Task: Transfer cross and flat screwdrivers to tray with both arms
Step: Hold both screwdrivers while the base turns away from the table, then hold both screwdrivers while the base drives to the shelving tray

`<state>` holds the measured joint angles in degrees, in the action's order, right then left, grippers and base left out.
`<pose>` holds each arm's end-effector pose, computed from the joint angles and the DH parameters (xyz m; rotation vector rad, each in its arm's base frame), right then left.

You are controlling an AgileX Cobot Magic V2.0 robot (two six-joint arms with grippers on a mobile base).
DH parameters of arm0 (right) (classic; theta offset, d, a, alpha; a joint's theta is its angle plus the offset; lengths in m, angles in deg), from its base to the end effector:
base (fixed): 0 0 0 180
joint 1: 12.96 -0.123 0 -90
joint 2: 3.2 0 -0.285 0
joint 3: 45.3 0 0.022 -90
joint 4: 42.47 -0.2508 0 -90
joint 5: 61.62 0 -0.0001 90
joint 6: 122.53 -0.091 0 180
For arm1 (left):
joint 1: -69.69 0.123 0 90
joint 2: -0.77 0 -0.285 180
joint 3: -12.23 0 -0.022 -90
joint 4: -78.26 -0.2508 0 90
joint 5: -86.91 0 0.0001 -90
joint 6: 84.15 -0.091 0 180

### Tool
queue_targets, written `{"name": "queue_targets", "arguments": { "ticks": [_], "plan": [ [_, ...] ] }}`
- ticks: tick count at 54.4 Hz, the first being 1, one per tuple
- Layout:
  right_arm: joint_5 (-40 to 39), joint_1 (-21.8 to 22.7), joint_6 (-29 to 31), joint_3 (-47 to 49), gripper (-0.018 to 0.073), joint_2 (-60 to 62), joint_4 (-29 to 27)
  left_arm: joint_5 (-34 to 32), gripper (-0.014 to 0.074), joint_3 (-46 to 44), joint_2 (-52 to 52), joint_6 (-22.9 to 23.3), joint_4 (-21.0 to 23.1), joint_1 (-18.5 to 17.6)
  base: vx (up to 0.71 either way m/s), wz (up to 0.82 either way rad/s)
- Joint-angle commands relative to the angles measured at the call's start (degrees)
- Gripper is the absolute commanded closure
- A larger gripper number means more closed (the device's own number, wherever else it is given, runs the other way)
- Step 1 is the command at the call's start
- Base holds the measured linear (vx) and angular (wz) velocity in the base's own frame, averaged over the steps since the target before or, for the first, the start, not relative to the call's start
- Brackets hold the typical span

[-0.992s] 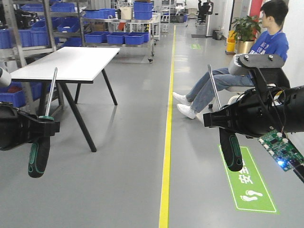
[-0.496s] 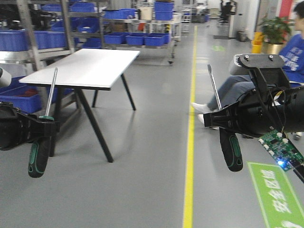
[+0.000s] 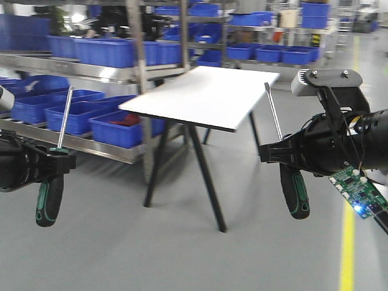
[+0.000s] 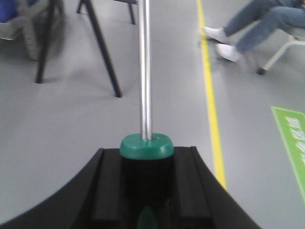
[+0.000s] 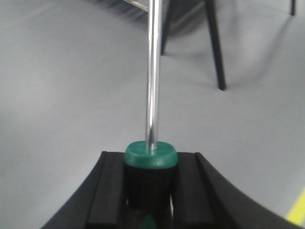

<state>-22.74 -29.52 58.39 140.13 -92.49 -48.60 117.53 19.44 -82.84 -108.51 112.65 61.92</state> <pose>0.3049 0.0970 0.4077 -0.2772 2.1331 0.2798 0.2908 -0.0662 0.3852 0.2132 2.0364 -0.4492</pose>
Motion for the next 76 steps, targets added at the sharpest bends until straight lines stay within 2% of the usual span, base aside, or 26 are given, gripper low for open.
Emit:
{"name": "queue_targets", "arguments": {
  "ticks": [1,76],
  "plan": [
    [-4.7,0.0,0.3,1.9,0.0567,1.8,-0.3,-3.8,0.0596,-1.9,1.9,0.0,2.0,-0.3,0.54,0.61],
    [-4.5,0.2,0.3,1.9,0.0567,1.8,-0.3,-3.7,0.0596,-1.9,1.9,0.0,2.0,-0.3,0.56,0.58]
  ]
}}
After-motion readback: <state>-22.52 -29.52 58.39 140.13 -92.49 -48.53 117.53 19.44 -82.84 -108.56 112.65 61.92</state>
